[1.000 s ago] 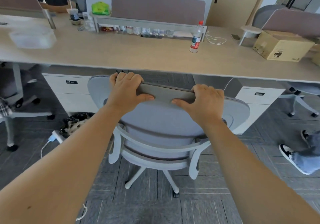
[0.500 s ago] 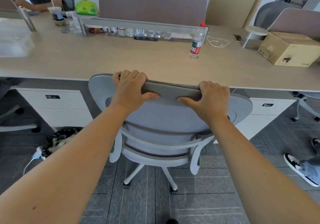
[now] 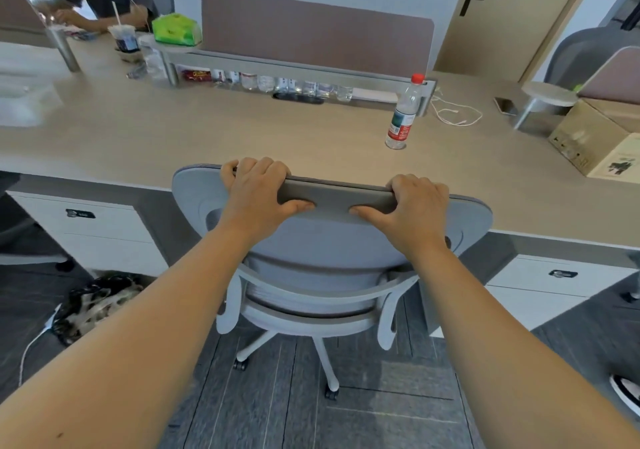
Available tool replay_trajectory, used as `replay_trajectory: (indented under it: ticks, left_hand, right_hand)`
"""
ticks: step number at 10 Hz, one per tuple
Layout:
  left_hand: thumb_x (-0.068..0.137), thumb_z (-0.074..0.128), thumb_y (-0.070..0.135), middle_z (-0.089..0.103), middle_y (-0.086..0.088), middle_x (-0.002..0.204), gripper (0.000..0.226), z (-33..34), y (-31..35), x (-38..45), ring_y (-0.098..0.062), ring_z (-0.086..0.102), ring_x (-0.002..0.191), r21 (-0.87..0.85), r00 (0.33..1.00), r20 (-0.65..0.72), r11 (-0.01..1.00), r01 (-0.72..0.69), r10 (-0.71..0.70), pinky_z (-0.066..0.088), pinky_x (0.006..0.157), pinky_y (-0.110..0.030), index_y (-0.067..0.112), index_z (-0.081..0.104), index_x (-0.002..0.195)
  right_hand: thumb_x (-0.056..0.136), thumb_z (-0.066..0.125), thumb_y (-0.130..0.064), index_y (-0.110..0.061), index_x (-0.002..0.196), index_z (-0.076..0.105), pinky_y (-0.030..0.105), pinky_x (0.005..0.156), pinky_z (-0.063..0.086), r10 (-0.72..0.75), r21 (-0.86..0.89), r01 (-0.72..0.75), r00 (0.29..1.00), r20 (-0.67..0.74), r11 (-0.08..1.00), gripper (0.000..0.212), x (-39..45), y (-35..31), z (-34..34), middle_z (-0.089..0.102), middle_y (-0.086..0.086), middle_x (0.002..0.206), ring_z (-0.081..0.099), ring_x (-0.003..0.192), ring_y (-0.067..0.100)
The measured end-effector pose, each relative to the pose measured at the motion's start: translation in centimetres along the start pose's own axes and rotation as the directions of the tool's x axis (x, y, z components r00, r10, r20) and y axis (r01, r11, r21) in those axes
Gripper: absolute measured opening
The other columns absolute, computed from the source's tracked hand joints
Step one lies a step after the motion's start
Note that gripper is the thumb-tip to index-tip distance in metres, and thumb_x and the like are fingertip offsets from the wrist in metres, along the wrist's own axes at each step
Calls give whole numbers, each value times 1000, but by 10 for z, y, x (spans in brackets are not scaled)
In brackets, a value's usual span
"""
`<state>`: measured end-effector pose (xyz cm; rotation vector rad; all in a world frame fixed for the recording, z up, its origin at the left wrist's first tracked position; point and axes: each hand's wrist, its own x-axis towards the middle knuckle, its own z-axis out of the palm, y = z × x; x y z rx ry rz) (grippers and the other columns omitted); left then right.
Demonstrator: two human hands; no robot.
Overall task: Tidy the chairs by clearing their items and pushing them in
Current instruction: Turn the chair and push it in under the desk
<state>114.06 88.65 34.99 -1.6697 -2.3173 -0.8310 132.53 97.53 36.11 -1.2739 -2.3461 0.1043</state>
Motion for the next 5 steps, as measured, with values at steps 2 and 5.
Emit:
replay_trajectory:
  ticks: [2,5]
  left_hand:
    - [60,58,60,62,-15,89,61,10,4,10,-33,50,89,30,997,-67,999,-22,24,18,88,-36,4,60,85]
    - [75,63,43,44,-12,135,62,-20,29,-6,-31,31,128,25,993,70,995,94,-95,16,113,-48,14,45,127]
  right_hand:
    - [69,66,-59,-14,72,41,28,72,14,-38,40,40,997,-63,998,51,12,12,3,44,0,72,36,73,20]
    - [78,62,-48,-12,120,52,37,96,29,-24,111,20,999,35,994,56,-5,5,-10,58,7,118,47,112,27]
